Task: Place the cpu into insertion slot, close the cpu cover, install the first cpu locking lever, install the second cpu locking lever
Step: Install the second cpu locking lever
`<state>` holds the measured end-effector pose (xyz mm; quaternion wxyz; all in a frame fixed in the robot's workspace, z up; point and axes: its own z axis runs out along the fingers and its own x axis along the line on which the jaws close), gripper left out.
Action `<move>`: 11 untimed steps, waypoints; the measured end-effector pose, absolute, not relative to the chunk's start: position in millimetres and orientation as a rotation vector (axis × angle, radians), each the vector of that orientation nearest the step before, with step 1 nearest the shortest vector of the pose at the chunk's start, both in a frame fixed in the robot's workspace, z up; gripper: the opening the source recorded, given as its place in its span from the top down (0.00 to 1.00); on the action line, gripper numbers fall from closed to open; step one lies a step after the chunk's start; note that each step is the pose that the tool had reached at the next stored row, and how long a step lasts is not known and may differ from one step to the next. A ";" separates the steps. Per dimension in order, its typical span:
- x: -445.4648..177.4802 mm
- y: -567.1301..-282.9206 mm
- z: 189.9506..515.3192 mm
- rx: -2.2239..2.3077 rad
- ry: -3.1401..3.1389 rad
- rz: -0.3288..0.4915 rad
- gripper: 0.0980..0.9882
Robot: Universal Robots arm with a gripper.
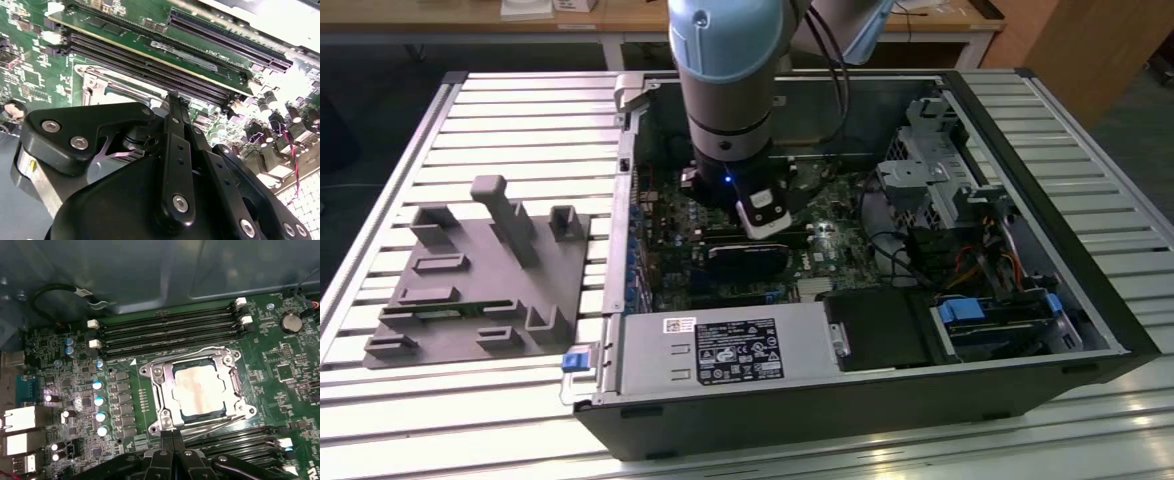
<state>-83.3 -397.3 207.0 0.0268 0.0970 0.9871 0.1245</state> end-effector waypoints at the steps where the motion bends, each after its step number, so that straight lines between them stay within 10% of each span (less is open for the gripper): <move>1: -84.5 -397.5 206.2 0.300 3.049 0.386 0.99; 11: -90.1 -397.9 197.3 0.301 3.047 0.410 0.99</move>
